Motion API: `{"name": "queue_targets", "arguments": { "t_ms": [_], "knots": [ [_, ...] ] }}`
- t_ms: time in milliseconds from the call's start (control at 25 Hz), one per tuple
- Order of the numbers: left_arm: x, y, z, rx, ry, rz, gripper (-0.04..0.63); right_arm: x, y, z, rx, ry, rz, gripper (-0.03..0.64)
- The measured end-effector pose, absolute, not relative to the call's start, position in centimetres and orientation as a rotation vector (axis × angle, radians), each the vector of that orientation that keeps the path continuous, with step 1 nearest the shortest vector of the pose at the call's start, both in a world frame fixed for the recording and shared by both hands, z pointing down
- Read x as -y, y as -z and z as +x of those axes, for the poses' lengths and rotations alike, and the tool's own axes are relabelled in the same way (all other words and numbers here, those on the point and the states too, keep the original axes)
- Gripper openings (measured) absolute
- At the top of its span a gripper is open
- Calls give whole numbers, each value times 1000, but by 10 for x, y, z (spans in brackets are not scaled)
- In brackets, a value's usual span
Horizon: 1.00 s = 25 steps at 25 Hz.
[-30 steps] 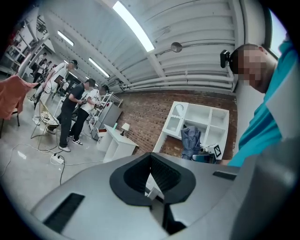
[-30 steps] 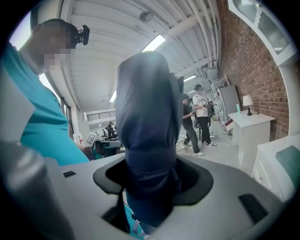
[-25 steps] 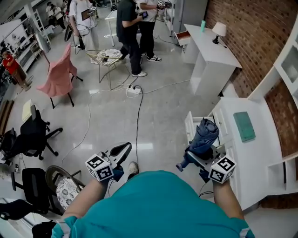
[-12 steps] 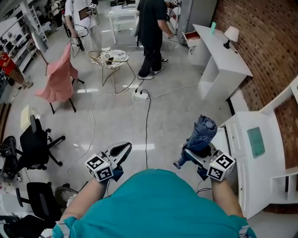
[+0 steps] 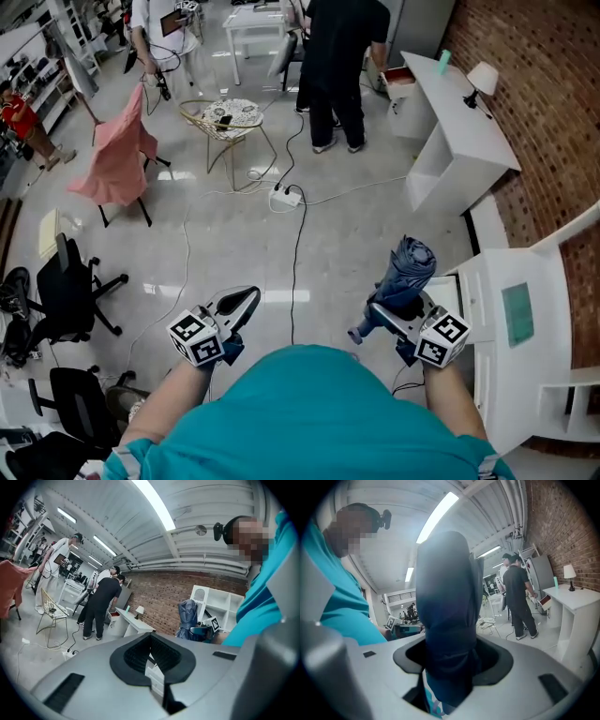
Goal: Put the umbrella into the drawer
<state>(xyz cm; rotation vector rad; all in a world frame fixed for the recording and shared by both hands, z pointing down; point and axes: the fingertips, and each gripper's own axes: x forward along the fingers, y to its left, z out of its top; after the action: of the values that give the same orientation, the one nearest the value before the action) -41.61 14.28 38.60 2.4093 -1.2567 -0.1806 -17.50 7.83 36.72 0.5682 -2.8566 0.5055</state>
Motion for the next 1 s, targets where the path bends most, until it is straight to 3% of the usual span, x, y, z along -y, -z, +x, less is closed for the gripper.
{"name": "queue_targets", "arguments": {
  "t_ms": [440,1000],
  "knots": [
    [-56,-384,-349,1467,225,2270,14,38,-382,-131,2864,-458,294,261],
    [-3,-395,-377,1397,126,2296,14,66,-408,-184,2797,-523,308,259]
  ]
}}
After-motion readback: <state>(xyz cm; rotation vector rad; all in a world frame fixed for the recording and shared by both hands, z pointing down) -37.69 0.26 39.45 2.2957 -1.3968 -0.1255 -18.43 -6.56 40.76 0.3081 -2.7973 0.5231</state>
